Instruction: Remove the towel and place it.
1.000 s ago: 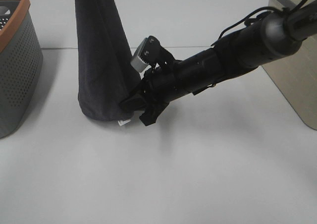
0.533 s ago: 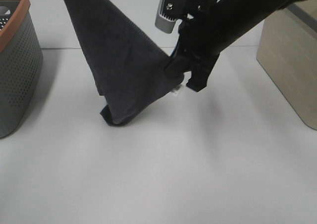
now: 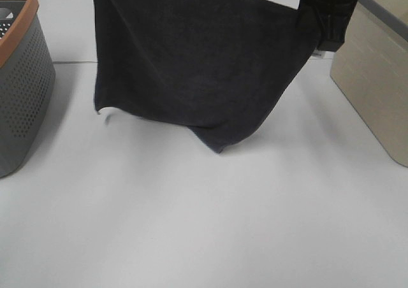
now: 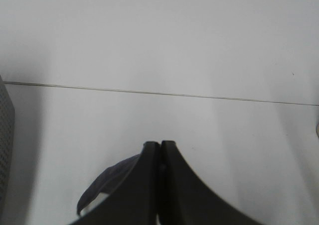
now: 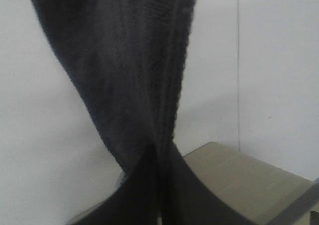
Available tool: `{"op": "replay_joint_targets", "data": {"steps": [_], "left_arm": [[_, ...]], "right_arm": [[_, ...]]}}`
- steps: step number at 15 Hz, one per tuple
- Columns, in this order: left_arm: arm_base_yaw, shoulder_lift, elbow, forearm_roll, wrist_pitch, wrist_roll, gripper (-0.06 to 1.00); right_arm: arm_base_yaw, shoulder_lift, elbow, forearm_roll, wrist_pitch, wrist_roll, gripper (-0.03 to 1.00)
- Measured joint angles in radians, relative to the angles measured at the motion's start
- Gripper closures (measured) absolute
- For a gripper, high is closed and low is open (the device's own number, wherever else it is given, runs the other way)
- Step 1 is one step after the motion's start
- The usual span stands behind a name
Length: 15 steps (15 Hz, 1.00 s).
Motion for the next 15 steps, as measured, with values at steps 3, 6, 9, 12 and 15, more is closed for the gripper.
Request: {"op": "replay_joint_targets", "data": {"steps": [3, 6, 9, 12, 15], "left_arm": [[0.026, -0.021, 0.067, 0.009, -0.142, -0.063, 0.94], [0.079, -0.015, 0.15, 0.009, -0.343, -0.205, 0.94], [0.15, 0.03, 0.181, 0.017, -0.544, -0.288, 0.94], [0.183, 0.119, 0.181, 0.043, -0.714, -0.28, 0.94], [0.234, 0.268, 0.031, 0.079, -0.788, -0.275, 0.94]], "right_arm": [[-0.008, 0.0, -0.033, -0.042, -0.051, 0.009, 0.95], [-0.075, 0.0, -0.033, -0.051, -0.2, 0.141, 0.95], [-0.101, 0.003, -0.033, -0.043, -0.402, 0.191, 0.95], [-0.137, 0.051, -0.033, -0.04, -0.626, 0.236, 0.95], [-0.197, 0.154, -0.061, 0.003, -0.791, 0.271, 0.95]]}}
